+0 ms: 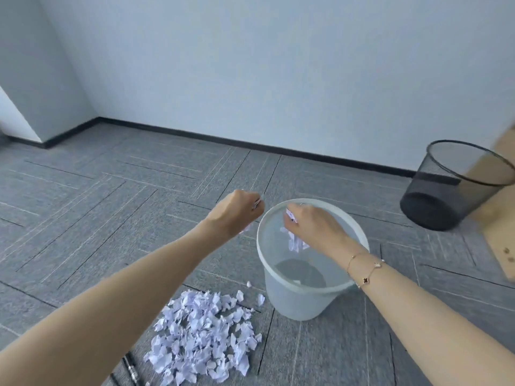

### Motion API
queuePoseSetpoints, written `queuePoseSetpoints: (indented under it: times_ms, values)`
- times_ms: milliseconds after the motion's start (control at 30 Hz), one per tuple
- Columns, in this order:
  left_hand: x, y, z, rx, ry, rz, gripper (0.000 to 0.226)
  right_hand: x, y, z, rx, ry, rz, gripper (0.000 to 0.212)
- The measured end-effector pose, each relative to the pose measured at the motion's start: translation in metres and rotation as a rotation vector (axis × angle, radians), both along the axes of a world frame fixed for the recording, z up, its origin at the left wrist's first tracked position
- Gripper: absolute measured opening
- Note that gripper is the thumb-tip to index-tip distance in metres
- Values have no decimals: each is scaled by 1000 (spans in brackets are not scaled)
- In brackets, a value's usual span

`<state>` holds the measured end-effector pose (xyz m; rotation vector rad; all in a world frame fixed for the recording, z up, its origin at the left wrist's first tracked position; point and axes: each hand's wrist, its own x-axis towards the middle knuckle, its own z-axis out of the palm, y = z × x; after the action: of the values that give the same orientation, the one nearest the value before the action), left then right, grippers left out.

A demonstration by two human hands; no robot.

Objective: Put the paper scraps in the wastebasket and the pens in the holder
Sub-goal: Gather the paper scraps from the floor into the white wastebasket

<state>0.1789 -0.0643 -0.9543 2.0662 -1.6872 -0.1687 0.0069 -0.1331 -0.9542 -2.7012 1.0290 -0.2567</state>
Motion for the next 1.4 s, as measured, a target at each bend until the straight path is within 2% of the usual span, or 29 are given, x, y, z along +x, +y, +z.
queuePoseSetpoints:
  times_ms: [133,233,433,533,567,600,667,733,833,967,1000,1133,1200,1267,1400]
  values:
    - [-36,-31,-13,28,52,-41,39,-27,-25,-14,14,-12,-73,17]
    - [-61,-59,-39,42,132,-43,34,-46,-44,-36,56,-27,-142,20]
    - [-74,-71,-87,75,217,71,42,-49,-52,-86,234,-138,-238,41]
    - [-77,-73,-108,97,265,138,33,-46,-55,-103,330,-108,-230,28]
    - [-78,-71,-114,112,255,132,31,-46,-54,-107,347,-70,-216,19]
    - [-79,-70,-120,141,239,111,30,-47,-55,-111,349,-42,-201,18]
    - [-80,-70,-125,235,213,37,27,-50,-57,-113,328,-17,-188,28]
    - [-76,-71,-124,307,188,-8,31,-53,-58,-110,302,-51,-182,24]
    - [-74,-73,-115,225,209,-5,28,-58,-59,-105,249,-52,-222,18]
    - [-81,-75,-104,161,176,27,18,-60,-55,-100,195,22,-232,32]
    - [-81,-75,-105,210,173,13,21,-60,-54,-101,193,22,-227,33]
    - [-81,-65,-114,536,97,-160,58,-67,-52,-103,219,64,-158,34]
    - [-80,-60,-111,511,124,-174,60,-70,-51,-101,214,97,-139,31]
    - [-78,-57,-105,416,138,-147,53,-71,-49,-97,161,109,-141,24]
    - [-77,-50,-89,337,-57,-209,44,-68,-42,-88,201,75,-125,31]
